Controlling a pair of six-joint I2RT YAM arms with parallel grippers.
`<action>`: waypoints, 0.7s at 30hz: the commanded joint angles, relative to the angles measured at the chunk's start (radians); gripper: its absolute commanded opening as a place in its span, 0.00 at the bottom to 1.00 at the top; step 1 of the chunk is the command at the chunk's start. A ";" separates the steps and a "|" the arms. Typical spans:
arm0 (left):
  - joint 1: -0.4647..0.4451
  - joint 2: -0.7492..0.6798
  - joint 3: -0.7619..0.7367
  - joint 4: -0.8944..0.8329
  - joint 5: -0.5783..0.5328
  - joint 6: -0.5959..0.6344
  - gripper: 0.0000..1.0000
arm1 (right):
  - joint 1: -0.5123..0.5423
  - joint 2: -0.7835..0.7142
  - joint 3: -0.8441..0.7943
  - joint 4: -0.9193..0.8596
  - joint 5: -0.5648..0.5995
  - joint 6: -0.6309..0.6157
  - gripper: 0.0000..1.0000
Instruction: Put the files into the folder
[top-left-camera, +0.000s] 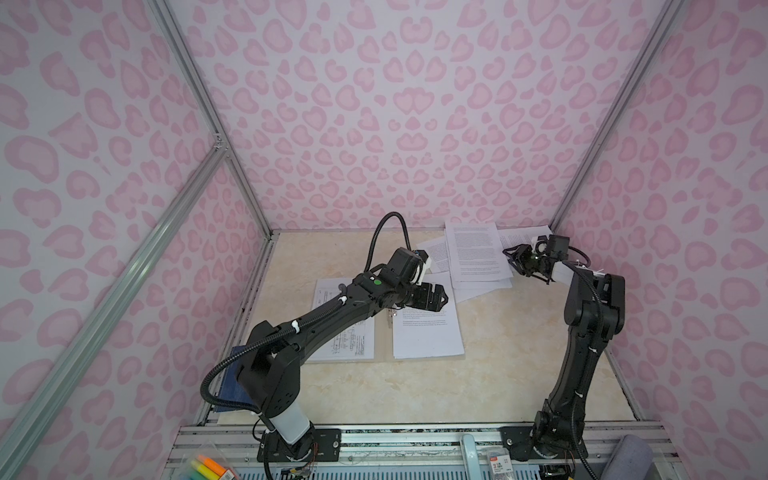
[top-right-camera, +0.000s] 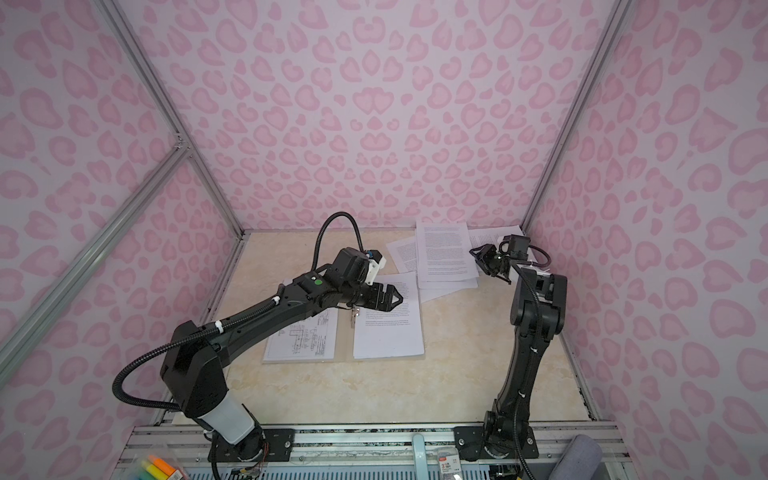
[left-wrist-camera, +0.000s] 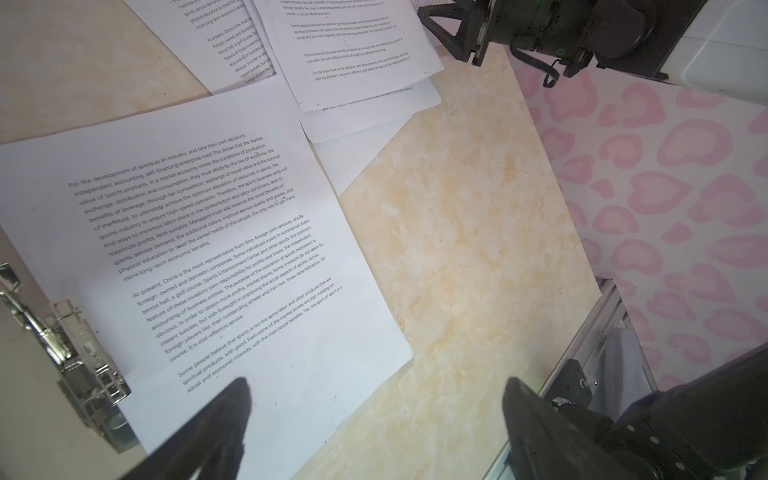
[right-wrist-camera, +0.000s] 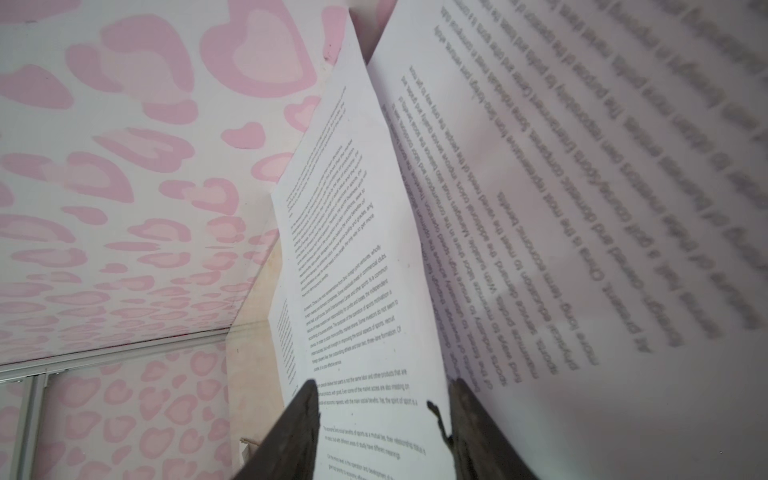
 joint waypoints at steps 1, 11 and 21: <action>0.003 -0.002 -0.006 0.032 0.011 -0.008 0.96 | 0.000 0.013 -0.008 0.115 -0.063 0.064 0.49; 0.019 -0.001 -0.015 0.037 0.020 -0.015 0.95 | 0.033 0.074 0.032 0.111 -0.065 0.077 0.47; 0.029 -0.012 -0.052 0.045 0.028 -0.021 0.95 | 0.050 0.121 0.002 0.365 -0.107 0.275 0.39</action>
